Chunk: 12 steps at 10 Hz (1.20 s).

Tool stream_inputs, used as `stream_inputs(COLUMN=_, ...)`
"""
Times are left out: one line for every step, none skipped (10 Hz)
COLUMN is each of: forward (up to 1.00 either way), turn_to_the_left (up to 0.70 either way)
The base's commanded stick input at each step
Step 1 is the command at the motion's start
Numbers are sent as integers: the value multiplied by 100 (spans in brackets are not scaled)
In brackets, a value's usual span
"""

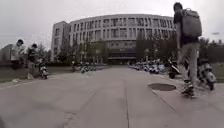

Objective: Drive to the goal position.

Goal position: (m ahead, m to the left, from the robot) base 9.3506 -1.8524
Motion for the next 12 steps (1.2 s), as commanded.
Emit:
stream_inputs(forward=70, turn_to_the_left=0)
stream_inputs(forward=70, turn_to_the_left=0)
stream_inputs(forward=70, turn_to_the_left=0)
stream_inputs(forward=70, turn_to_the_left=0)
stream_inputs(forward=70, turn_to_the_left=0)
stream_inputs(forward=70, turn_to_the_left=0)
stream_inputs(forward=70, turn_to_the_left=0)
stream_inputs(forward=70, turn_to_the_left=0)
stream_inputs(forward=70, turn_to_the_left=0)
stream_inputs(forward=70, turn_to_the_left=0)
stream_inputs(forward=70, turn_to_the_left=0)
stream_inputs(forward=70, turn_to_the_left=0)
